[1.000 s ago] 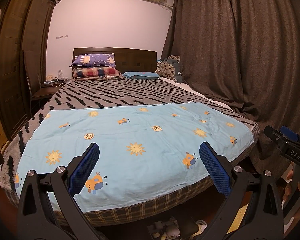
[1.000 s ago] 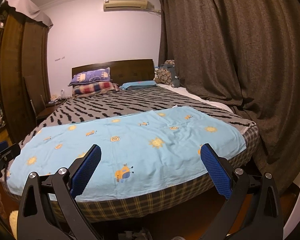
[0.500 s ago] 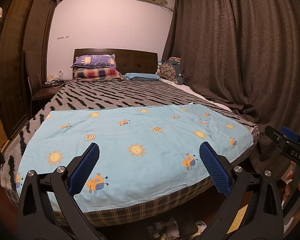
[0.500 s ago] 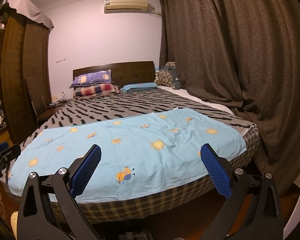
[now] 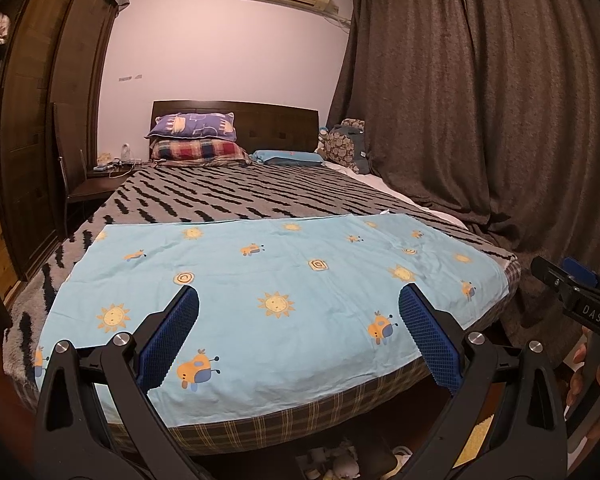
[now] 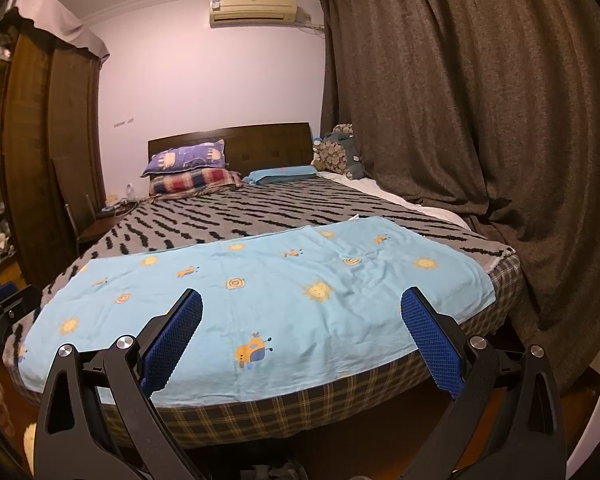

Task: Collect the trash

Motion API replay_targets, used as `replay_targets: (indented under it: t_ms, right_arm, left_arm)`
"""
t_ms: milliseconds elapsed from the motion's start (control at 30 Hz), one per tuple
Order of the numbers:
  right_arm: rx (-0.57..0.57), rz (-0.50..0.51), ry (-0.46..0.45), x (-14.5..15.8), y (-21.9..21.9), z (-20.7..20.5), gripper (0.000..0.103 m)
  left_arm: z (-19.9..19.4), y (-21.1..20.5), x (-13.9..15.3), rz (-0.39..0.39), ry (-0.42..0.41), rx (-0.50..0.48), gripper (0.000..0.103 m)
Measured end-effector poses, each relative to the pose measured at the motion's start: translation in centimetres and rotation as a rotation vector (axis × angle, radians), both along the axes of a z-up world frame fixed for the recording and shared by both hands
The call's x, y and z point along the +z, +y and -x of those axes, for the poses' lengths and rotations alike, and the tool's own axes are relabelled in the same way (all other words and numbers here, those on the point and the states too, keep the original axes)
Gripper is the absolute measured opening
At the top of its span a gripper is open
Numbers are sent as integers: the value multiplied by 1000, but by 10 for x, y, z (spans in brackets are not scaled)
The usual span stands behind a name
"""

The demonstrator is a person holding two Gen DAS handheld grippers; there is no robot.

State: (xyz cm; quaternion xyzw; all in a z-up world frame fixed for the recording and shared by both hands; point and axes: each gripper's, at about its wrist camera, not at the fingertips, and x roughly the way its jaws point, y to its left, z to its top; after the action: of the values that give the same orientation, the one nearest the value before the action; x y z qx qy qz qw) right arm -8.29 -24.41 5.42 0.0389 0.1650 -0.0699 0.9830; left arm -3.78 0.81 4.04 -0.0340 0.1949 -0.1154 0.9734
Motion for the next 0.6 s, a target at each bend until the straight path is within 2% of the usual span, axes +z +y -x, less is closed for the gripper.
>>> replay_targets:
  t_ms: [367,600]
  right_arm:
    - [5,-8,7,-1,2,-3,100]
    - [13,-10,16,-1,0,-4,100]
  left_arm:
    - [4,2,2,-56,-35,56,95]
    - [0,5,0,-66,-12,119,95]
